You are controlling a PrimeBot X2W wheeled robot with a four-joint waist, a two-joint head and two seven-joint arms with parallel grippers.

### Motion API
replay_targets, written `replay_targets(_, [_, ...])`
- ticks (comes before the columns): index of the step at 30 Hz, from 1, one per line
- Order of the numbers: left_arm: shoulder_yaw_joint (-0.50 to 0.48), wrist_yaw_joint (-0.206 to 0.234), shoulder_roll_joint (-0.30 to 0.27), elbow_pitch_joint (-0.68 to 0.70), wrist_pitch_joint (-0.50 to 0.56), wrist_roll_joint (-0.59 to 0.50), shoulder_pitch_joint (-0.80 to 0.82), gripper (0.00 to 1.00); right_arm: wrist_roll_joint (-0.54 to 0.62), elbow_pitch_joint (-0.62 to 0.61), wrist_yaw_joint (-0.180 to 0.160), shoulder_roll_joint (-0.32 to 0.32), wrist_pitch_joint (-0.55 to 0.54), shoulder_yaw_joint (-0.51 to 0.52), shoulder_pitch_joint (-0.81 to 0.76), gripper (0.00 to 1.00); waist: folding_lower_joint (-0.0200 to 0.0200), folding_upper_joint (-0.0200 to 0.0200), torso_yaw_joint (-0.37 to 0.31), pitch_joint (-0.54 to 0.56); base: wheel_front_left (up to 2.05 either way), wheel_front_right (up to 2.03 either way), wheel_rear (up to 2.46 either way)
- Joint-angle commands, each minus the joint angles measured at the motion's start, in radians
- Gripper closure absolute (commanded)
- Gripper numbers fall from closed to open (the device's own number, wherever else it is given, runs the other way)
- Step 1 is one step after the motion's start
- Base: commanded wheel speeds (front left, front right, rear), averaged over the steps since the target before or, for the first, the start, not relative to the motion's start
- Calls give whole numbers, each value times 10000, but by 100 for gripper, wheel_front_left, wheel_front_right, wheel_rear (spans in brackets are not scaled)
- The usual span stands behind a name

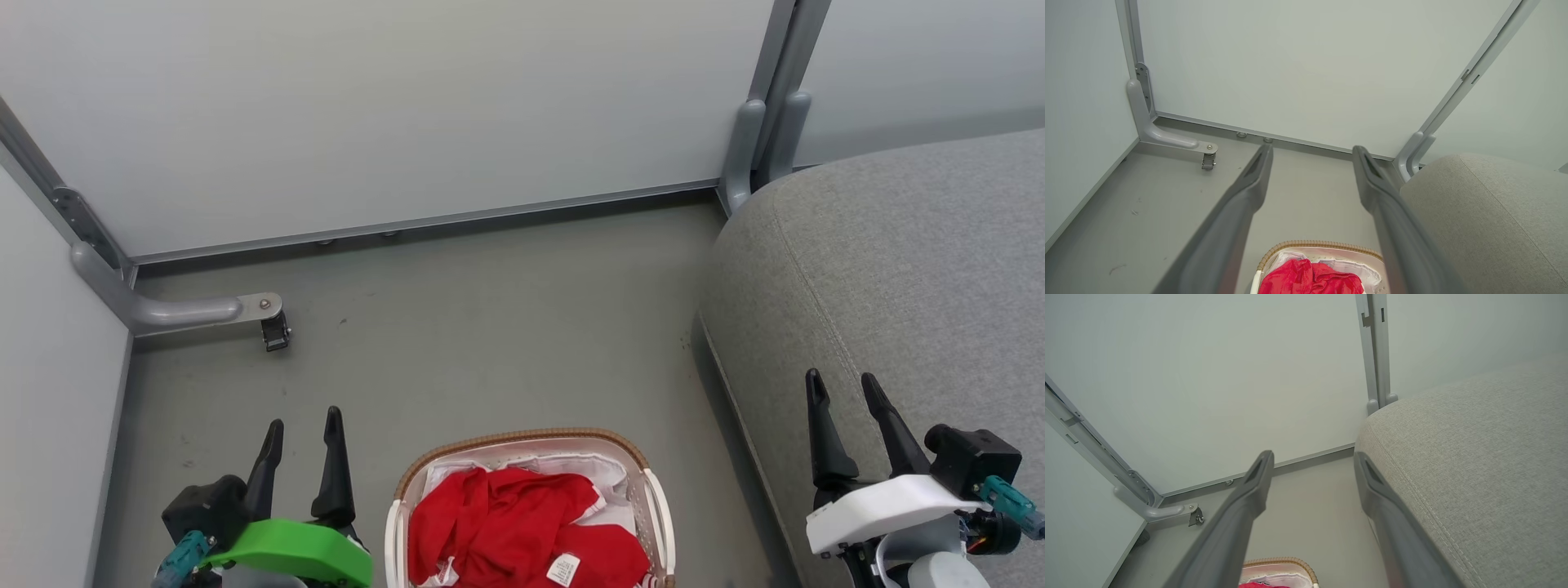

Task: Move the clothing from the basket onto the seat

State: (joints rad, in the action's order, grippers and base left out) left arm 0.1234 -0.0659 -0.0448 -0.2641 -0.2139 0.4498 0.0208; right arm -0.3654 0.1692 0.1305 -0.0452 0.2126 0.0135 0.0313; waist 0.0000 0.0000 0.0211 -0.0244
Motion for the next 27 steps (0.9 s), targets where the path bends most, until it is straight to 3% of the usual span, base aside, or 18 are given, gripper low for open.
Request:
replay_targets(1, [27,54,-72,20,-94,-208,-64,0,261,-26,3,-58,116,-14,-68,0,0,0,6,-4,0,0,0])
replay_targets(27, [423,197,-85,-448,-508,-1458,-284,0,1866,60,2,-79,542,-311,-277,0,0,0,113,74,0,0,0])
